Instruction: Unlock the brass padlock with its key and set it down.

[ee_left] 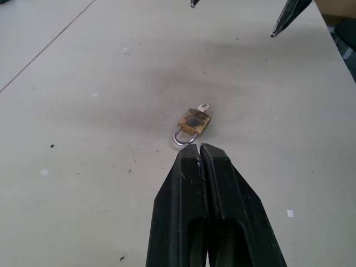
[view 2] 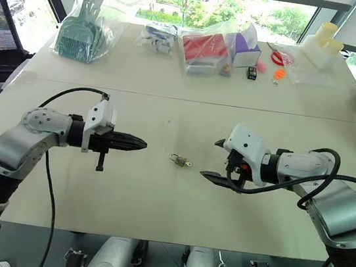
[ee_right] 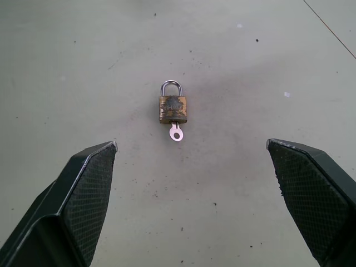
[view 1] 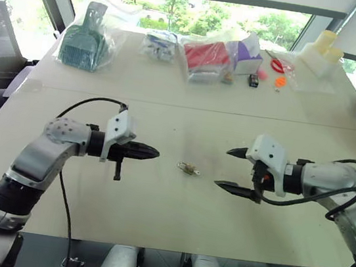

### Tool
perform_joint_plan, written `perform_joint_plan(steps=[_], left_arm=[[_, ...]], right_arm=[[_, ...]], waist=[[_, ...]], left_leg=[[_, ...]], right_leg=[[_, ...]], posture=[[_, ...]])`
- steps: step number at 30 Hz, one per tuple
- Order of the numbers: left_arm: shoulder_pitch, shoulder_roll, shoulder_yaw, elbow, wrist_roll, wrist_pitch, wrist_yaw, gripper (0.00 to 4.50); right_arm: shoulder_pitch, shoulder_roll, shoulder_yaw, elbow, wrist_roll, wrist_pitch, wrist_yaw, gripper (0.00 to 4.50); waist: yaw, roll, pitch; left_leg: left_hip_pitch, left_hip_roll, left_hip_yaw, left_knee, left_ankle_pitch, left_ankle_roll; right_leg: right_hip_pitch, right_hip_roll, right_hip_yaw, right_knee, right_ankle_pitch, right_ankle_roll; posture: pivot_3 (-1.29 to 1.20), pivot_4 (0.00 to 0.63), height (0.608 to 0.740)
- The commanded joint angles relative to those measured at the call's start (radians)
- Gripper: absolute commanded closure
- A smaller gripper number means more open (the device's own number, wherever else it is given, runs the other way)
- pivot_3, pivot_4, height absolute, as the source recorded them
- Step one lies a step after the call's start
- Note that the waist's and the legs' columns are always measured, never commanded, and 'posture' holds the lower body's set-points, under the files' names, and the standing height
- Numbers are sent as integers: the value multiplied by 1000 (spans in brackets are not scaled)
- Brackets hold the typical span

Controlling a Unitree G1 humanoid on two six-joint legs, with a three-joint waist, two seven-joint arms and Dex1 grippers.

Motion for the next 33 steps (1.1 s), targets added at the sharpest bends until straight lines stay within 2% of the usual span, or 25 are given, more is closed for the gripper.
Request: perform_joint_plan(steps=[1,2,5,9,13,22,31,33], left_arm=[[-16,-12,-14,16,23,-42,-16,4500],[-18,-15,-18,22,24,-46,-24,4500],[-36,-54,-38,57,35,-73,-25,3651],[-82,-139,-105,187,116,-228,-55,1701],[-137,-208,-165,317,167,-400,-136,67],[-349,-376,-201,809,271,-686,-211,28],[-423,-464,-193,1083,340,-829,-254,28],[-431,-474,-188,1114,349,-844,-250,583]], right_arm=[[4,1,-27,-42,-6,-19,-12,24],[6,2,-27,-44,-7,-19,-15,24],[7,7,-26,-48,-8,-17,-27,0],[21,9,-28,-70,-7,-7,-48,0],[49,2,-48,-98,-3,11,-72,0],[134,0,-118,-210,27,89,-140,0],[192,0,-175,-281,50,144,-185,0],[193,0,-178,-288,54,150,-190,0]], waist=[[0,0,0],[0,0,0],[1,0,0],[5,0,0],[1,0,0],[17,-1,-1],[27,-1,-1],[27,-2,-1]], left_leg=[[0,0,0,0,0,0],[0,0,0,0,0,0],[0,0,0,0,0,0],[0,0,0,1,0,0],[0,0,0,1,0,0],[0,0,1,2,0,1],[-1,0,1,3,0,1],[0,-1,1,4,0,2]], right_leg=[[0,0,0,0,0,0],[0,0,0,0,0,0],[0,0,0,0,0,0],[1,0,0,0,1,1],[1,0,0,0,2,1],[1,0,0,0,3,0],[1,0,-1,0,3,1],[1,-1,-1,0,3,2]], posture=[[0,150,740],[0,150,740],[0,150,740],[0,150,740],[0,150,740],[0,150,740],[0,150,740],[0,150,740]])
